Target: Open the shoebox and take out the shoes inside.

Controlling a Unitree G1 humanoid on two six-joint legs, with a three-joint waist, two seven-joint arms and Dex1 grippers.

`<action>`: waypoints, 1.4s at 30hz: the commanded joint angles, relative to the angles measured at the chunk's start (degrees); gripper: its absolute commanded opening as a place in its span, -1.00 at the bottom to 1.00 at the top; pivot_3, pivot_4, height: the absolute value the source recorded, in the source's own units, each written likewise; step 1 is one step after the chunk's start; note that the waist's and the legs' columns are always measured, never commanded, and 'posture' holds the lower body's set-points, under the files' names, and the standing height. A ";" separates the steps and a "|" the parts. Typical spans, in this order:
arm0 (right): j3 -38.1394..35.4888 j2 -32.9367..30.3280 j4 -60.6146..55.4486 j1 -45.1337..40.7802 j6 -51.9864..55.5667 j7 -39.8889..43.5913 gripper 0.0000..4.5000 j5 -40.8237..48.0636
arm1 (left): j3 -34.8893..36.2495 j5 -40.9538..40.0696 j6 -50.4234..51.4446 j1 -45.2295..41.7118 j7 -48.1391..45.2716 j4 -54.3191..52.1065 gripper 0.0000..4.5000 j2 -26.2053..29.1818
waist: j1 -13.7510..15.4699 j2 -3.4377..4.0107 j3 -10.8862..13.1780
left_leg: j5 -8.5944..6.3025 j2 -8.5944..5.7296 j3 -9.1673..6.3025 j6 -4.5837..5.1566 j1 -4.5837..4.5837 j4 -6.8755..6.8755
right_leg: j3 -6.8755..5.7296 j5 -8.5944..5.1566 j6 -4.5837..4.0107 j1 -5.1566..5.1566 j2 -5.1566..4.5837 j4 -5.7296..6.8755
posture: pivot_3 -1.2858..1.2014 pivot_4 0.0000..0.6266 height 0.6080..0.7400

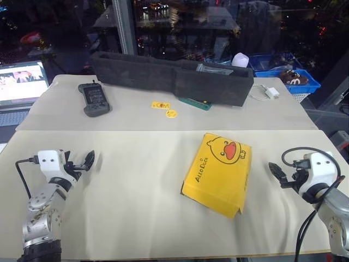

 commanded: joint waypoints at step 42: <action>8.30 -6.55 -12.82 5.83 2.79 10.28 -1.00 0.48 | -33.85 6.49 -2.04 -23.53 -42.06 3.60 -0.99 5.68 | 0.11 0.10 -0.02 | 0.04 0.42 0.15 0.07 -0.02 0.13 | 0.31 -0.03 -0.16 0.02 0.57 0.06 | 0.03 -0.52 0.88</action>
